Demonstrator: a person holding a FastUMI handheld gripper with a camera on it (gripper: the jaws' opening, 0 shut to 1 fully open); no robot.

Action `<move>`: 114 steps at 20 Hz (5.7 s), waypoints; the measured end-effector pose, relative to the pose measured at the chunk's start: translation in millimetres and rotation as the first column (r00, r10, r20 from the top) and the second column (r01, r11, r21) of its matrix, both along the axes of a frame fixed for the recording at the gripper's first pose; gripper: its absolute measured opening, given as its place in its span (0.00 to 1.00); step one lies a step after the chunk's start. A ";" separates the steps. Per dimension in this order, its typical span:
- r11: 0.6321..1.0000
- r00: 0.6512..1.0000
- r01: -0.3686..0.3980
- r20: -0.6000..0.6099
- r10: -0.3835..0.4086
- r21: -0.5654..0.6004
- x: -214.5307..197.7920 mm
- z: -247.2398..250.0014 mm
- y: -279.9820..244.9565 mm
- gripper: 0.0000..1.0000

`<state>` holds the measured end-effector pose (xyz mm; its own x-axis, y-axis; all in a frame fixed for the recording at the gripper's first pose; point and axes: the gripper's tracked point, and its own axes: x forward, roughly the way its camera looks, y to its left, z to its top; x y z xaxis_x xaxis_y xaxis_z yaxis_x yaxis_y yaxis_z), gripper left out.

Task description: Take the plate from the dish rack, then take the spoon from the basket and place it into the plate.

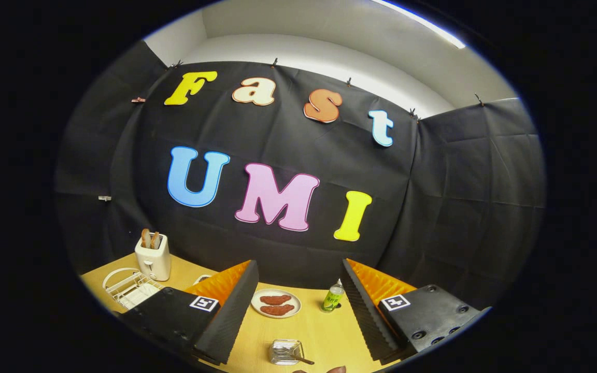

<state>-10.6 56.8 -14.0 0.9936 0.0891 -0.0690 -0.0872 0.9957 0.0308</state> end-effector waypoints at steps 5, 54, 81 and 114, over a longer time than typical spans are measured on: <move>0.980 0.939 -0.192 -0.280 0.198 0.049 -2.9 -65.2 73.4 0.97; 0.979 0.683 -0.132 -0.702 0.202 0.153 -20.8 -186.0 146.1 0.24; 0.757 0.327 0.228 -0.781 0.533 0.612 -197.2 -370.2 198.9 0.25; 0.962 0.723 -0.151 -0.638 0.264 0.227 -34.7 -341.0 -23.7 0.74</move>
<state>-45.3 33.1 -355.0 0.6588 0.3530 -0.6643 -0.1926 0.9328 0.3047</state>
